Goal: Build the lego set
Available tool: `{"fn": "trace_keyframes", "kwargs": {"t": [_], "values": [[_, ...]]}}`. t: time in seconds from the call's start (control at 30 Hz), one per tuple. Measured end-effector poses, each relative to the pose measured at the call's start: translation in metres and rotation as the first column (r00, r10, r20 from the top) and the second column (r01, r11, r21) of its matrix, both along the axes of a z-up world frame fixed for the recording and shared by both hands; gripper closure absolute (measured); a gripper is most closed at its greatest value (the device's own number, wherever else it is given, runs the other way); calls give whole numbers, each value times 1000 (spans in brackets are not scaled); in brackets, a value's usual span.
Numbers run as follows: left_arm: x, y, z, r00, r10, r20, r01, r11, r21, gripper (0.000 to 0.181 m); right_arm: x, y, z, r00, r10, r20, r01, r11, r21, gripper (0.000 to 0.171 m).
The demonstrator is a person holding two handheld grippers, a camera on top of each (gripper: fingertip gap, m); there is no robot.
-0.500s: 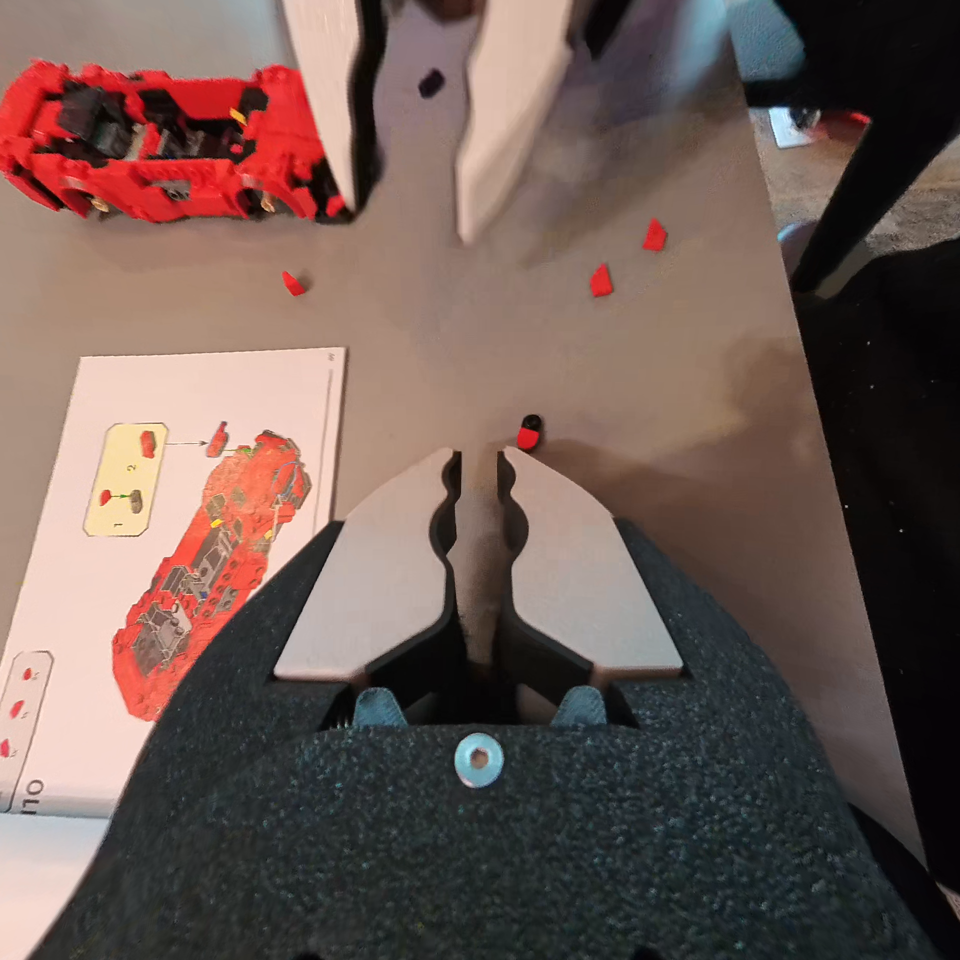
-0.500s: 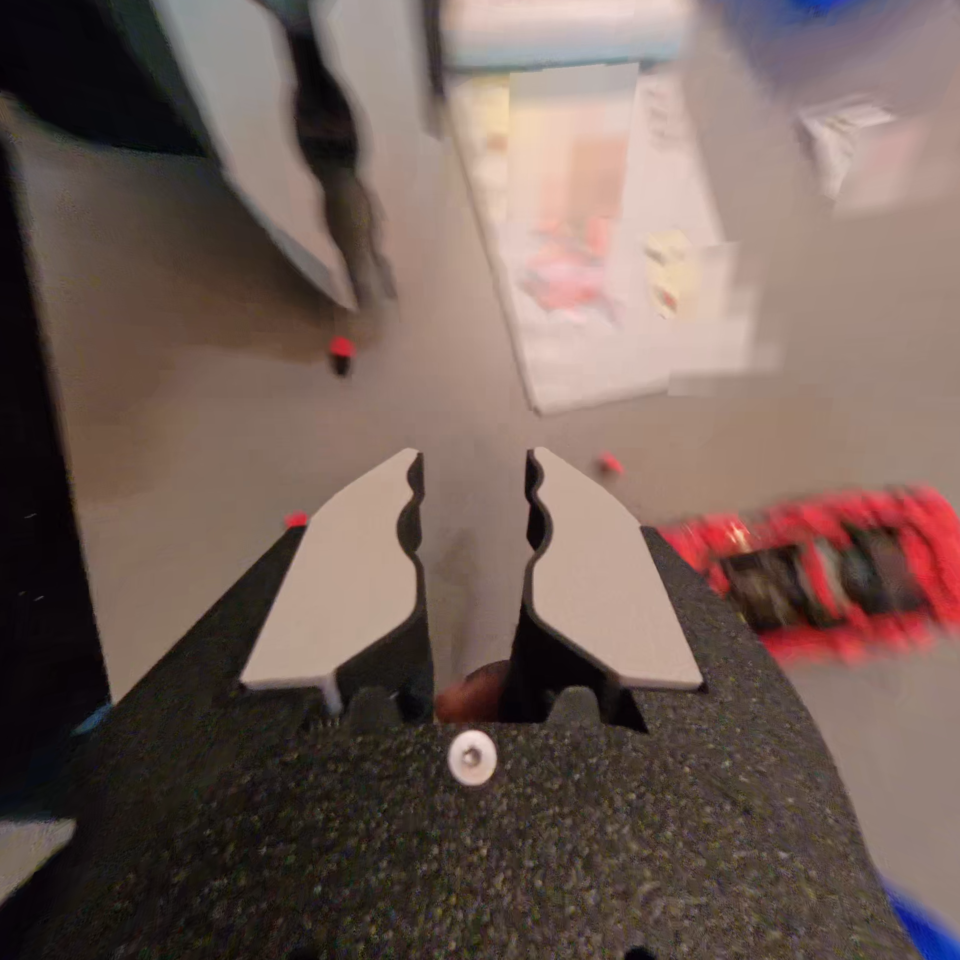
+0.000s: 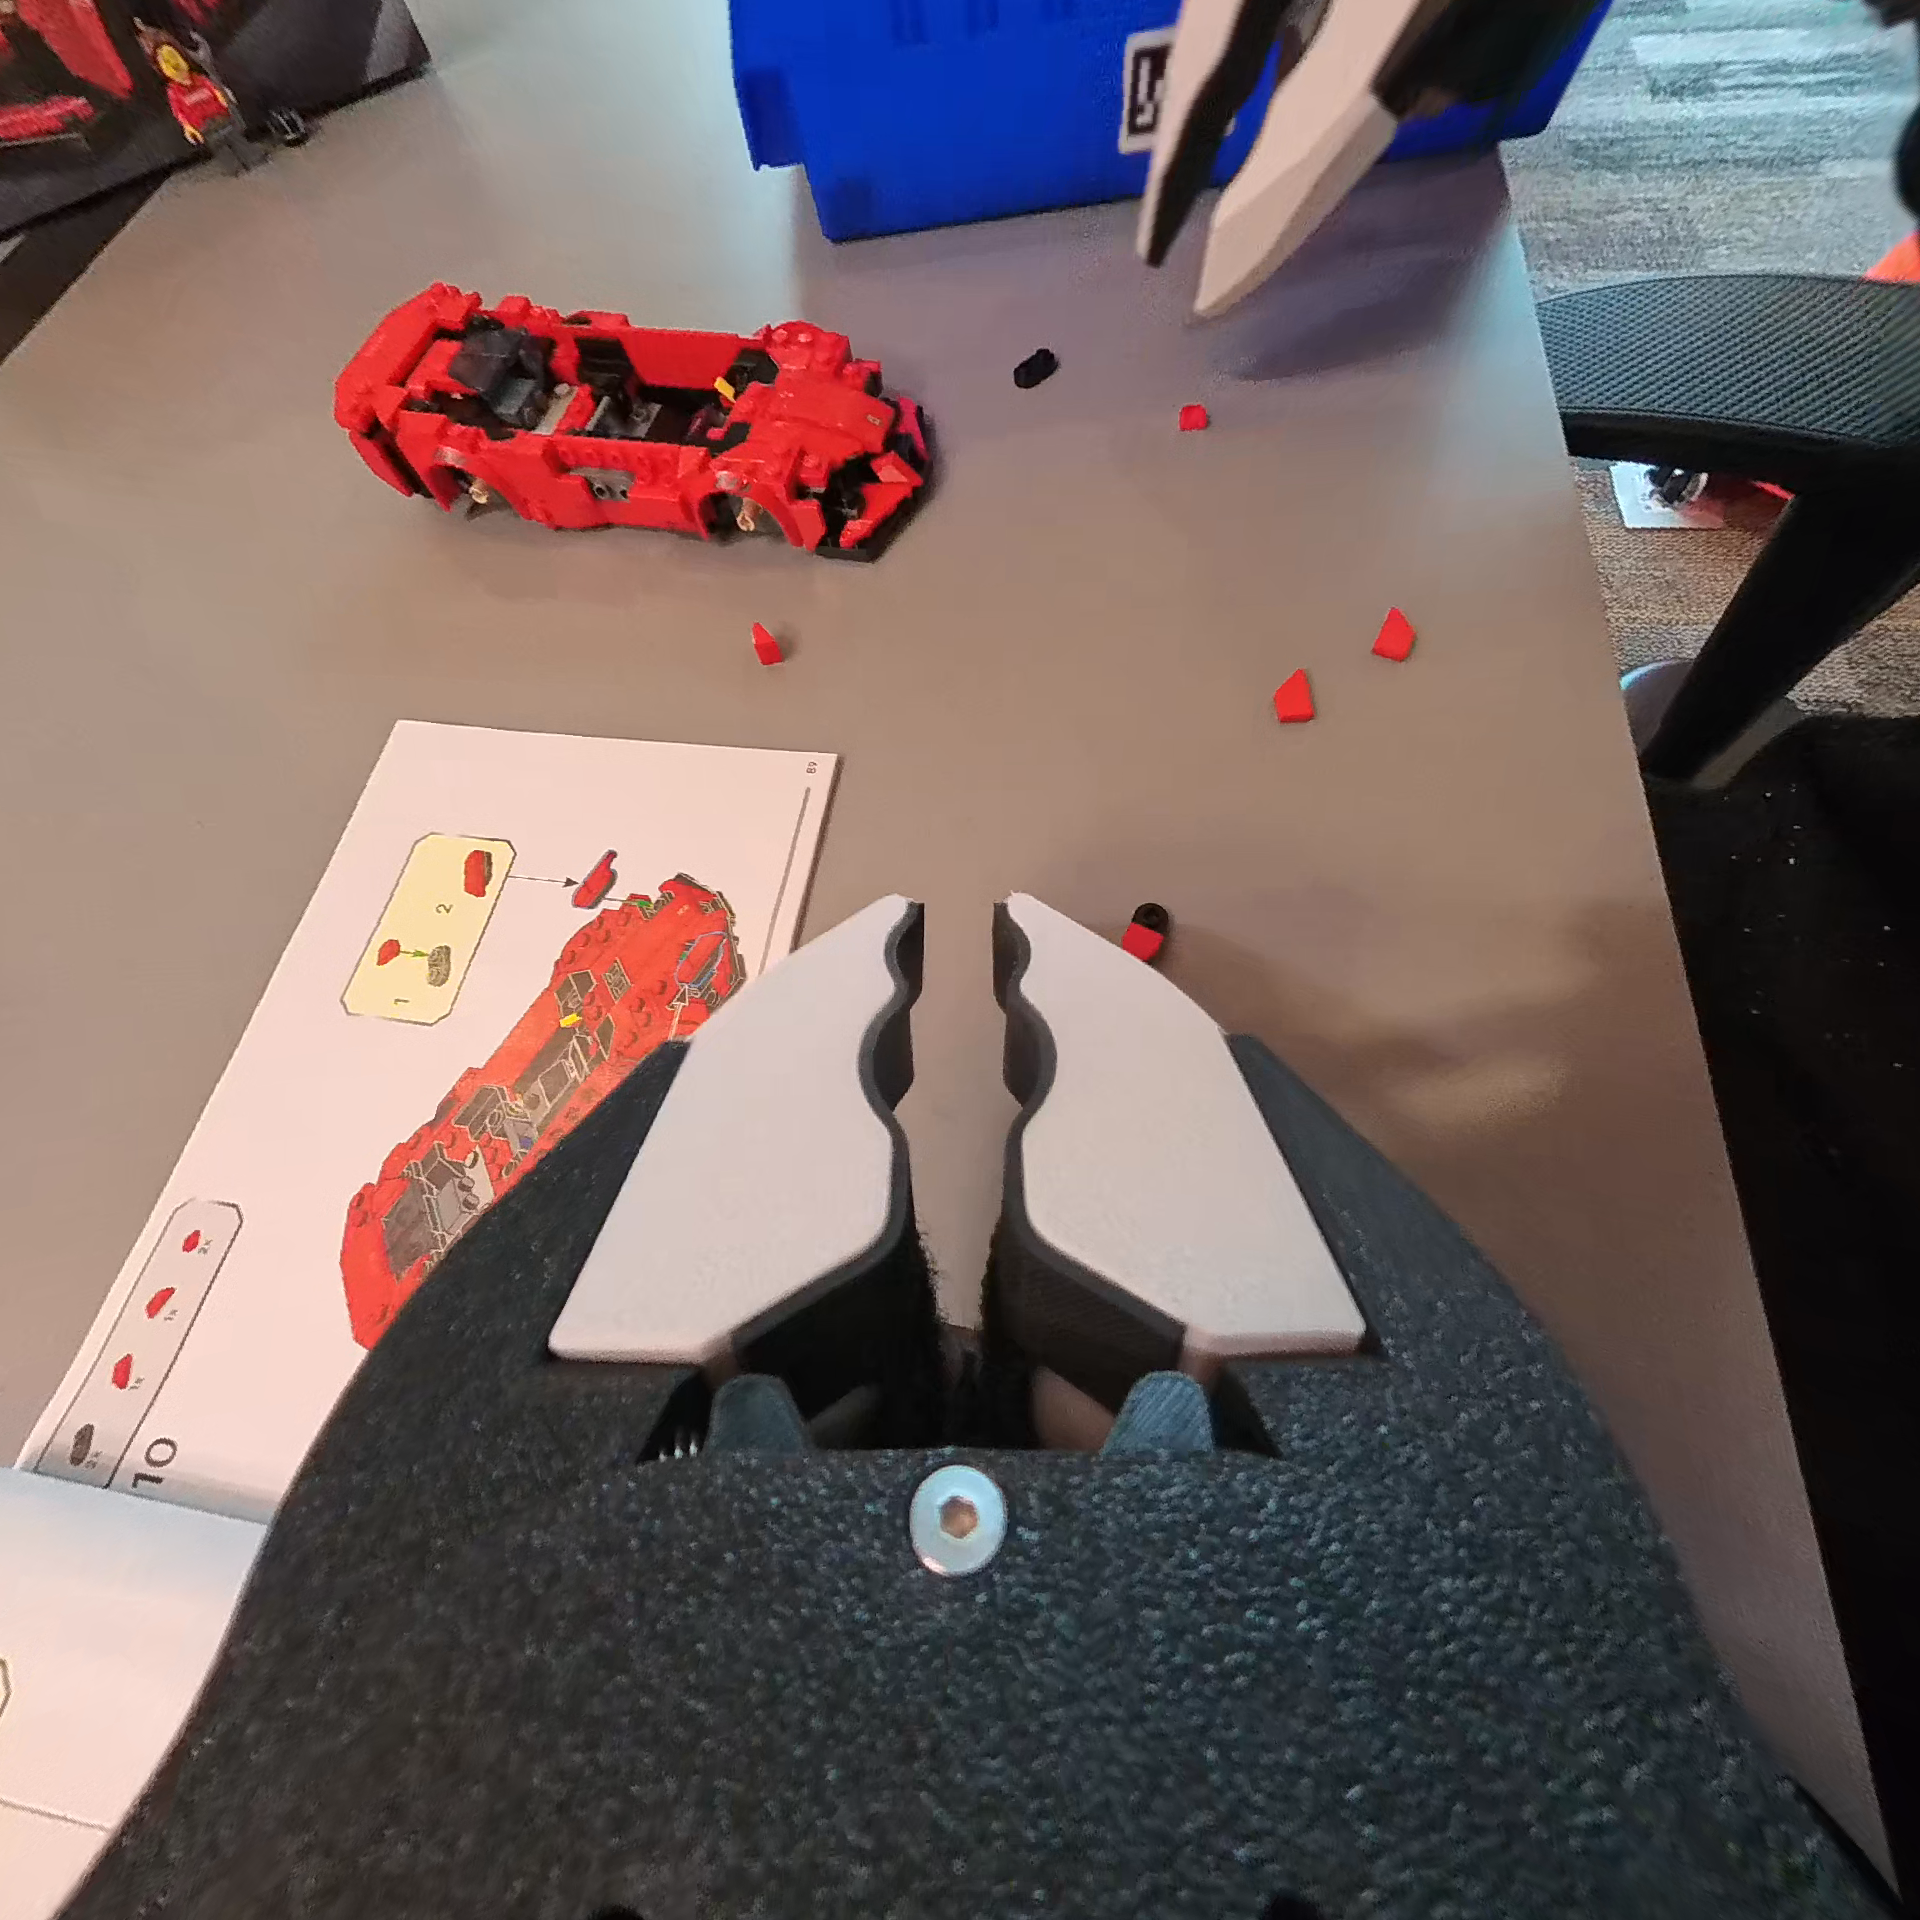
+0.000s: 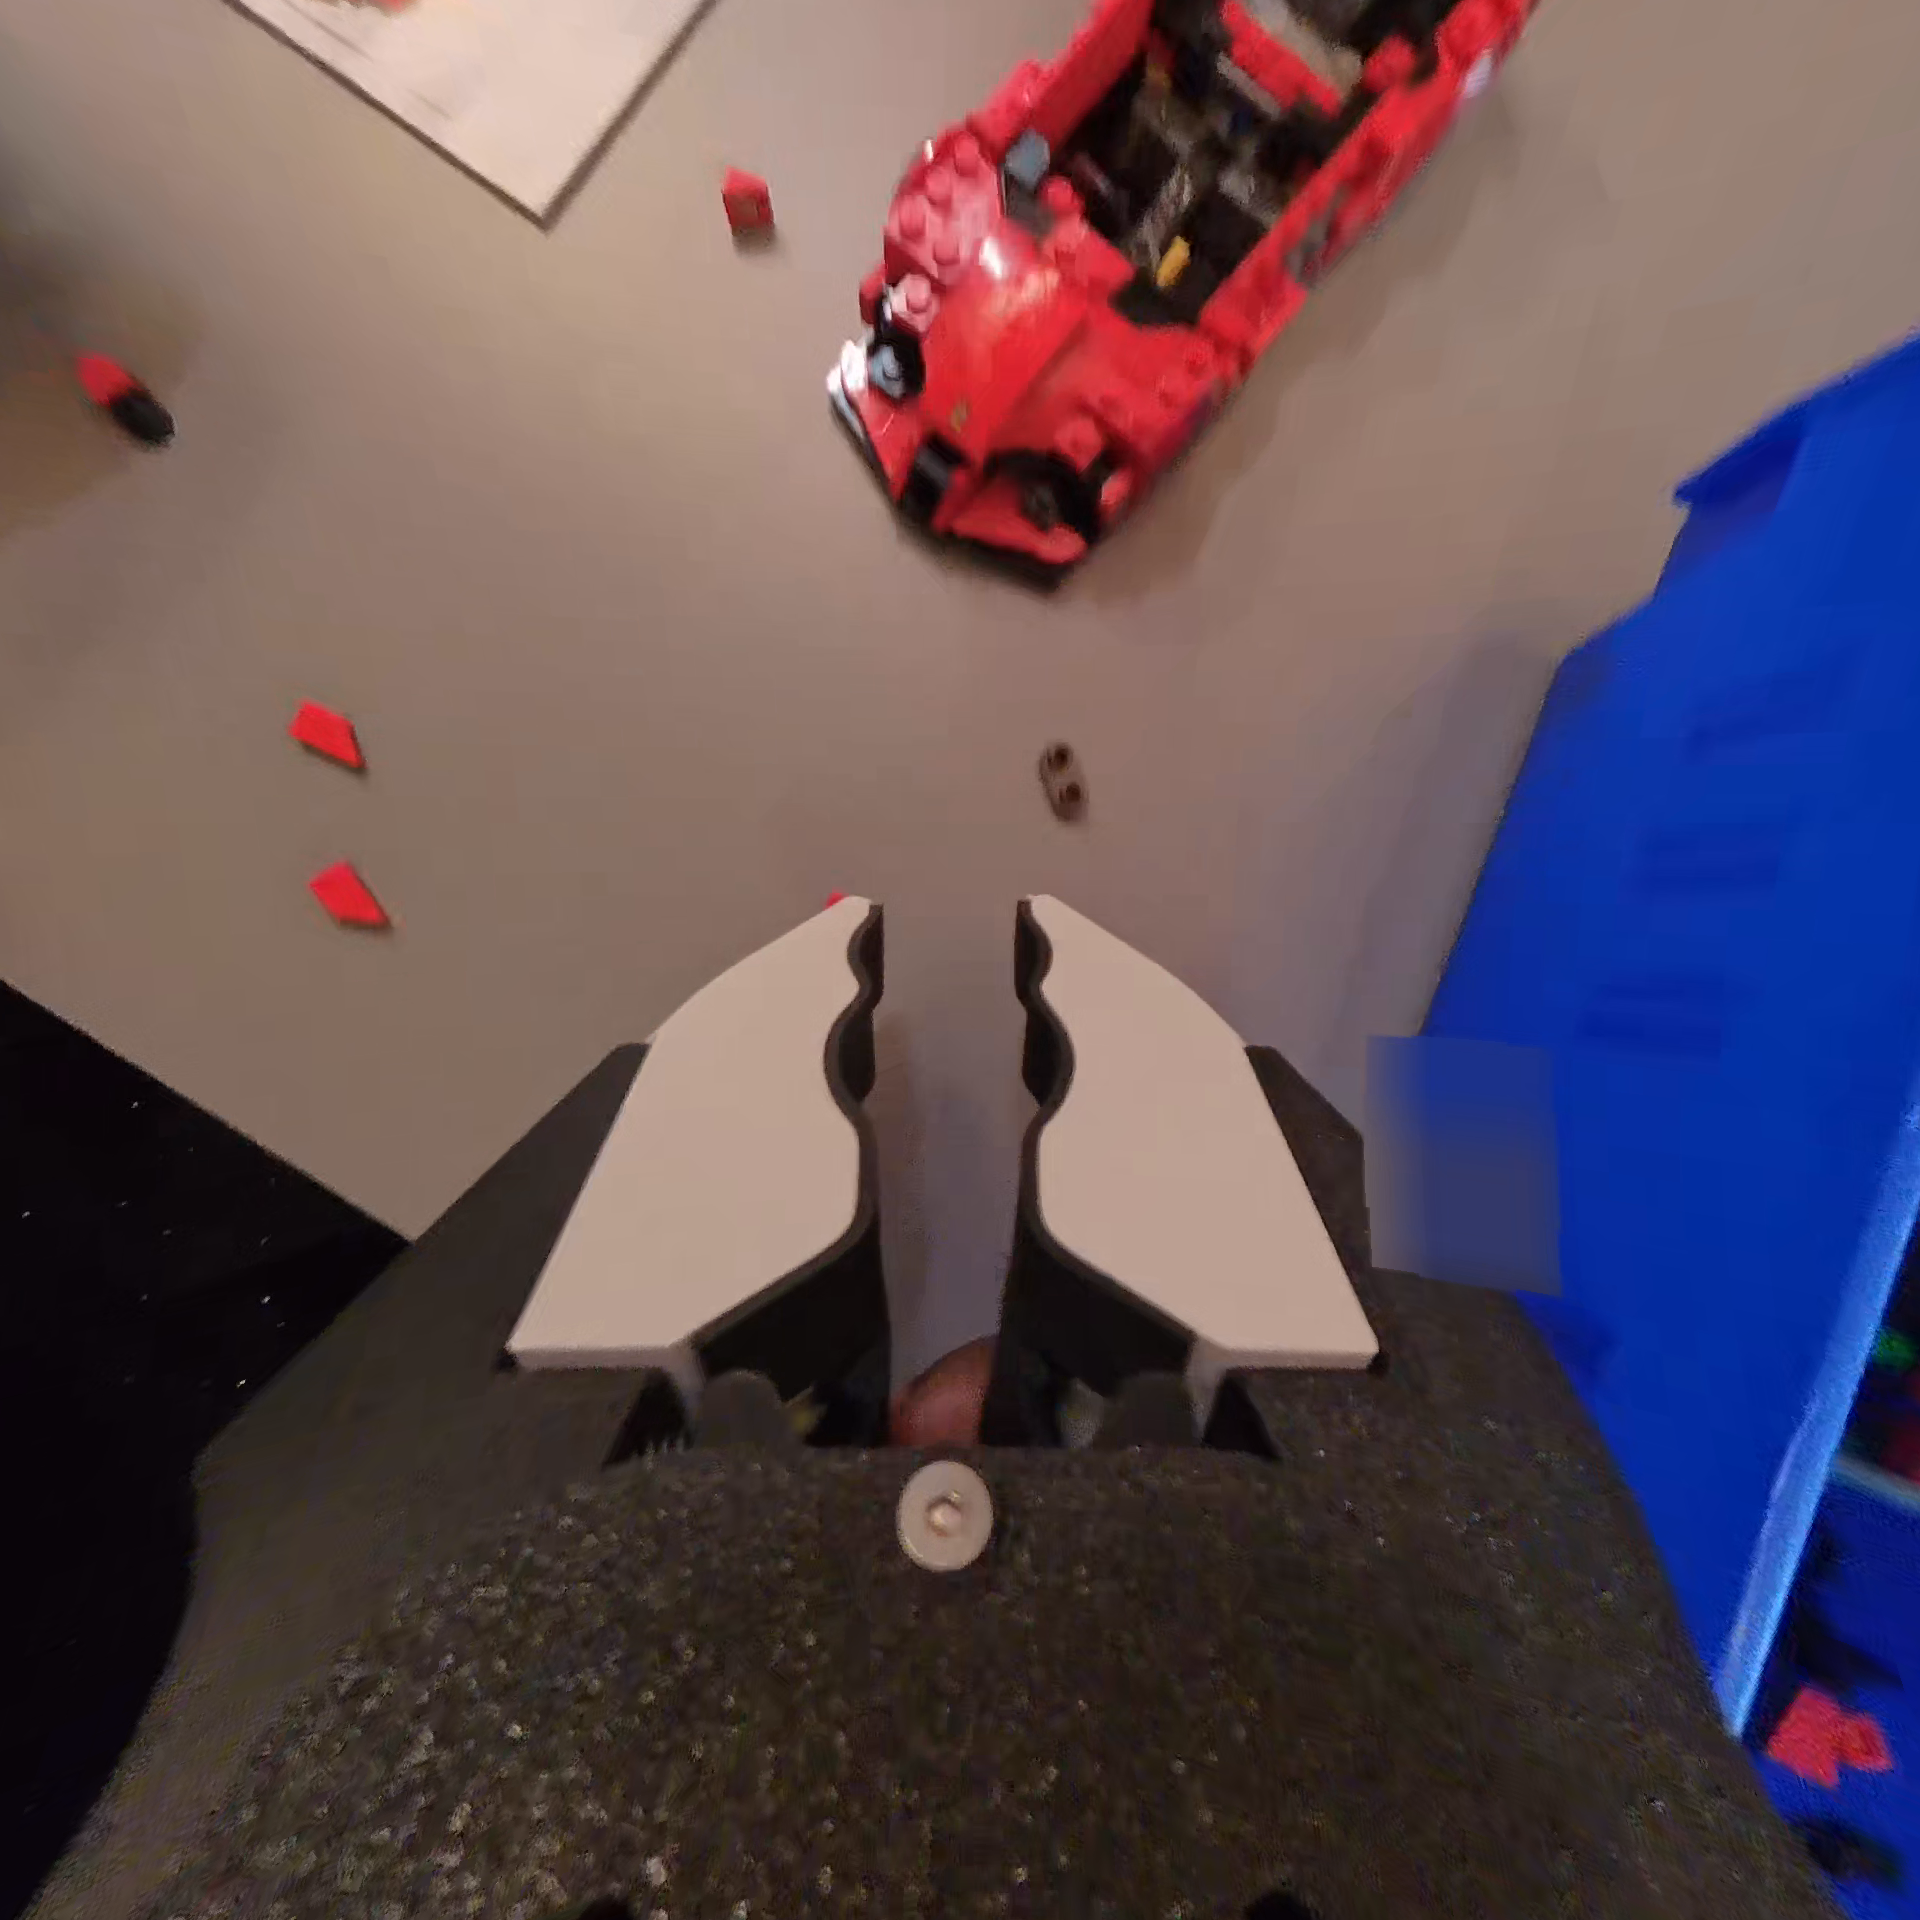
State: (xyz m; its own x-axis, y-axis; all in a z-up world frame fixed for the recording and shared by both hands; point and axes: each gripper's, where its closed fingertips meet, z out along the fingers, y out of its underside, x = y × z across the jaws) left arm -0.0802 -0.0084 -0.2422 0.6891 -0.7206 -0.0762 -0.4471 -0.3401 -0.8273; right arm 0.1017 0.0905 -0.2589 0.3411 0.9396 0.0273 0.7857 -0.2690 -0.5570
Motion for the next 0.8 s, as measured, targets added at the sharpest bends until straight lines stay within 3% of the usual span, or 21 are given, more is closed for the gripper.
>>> {"fn": "trace_keyframes", "kwargs": {"t": [0.33, 0.4, 0.6, 0.8], "values": [[0, 0, 3, 1000, -4, -4, 4, 999, 34, 169, -15, 35, -20, 982, -122, -142, 124, 992, 2, 145], [0, -1, 6, 1000, -6, 16, 5, 999, 43, 169, -19, 37, -23, 985, -93, -146, 93, 996, -9, 161], [-7, -10, 1, 985, 58, 160, -30, 985, -172, 171, -53, 7, -24, 978, 142, -155, -147, 989, -24, 164], [-8, -20, 23, 947, -2, 321, 41, 992, -116, 172, -108, -41, -23, 878, 459, -140, -462, 887, 7, 164]]}}
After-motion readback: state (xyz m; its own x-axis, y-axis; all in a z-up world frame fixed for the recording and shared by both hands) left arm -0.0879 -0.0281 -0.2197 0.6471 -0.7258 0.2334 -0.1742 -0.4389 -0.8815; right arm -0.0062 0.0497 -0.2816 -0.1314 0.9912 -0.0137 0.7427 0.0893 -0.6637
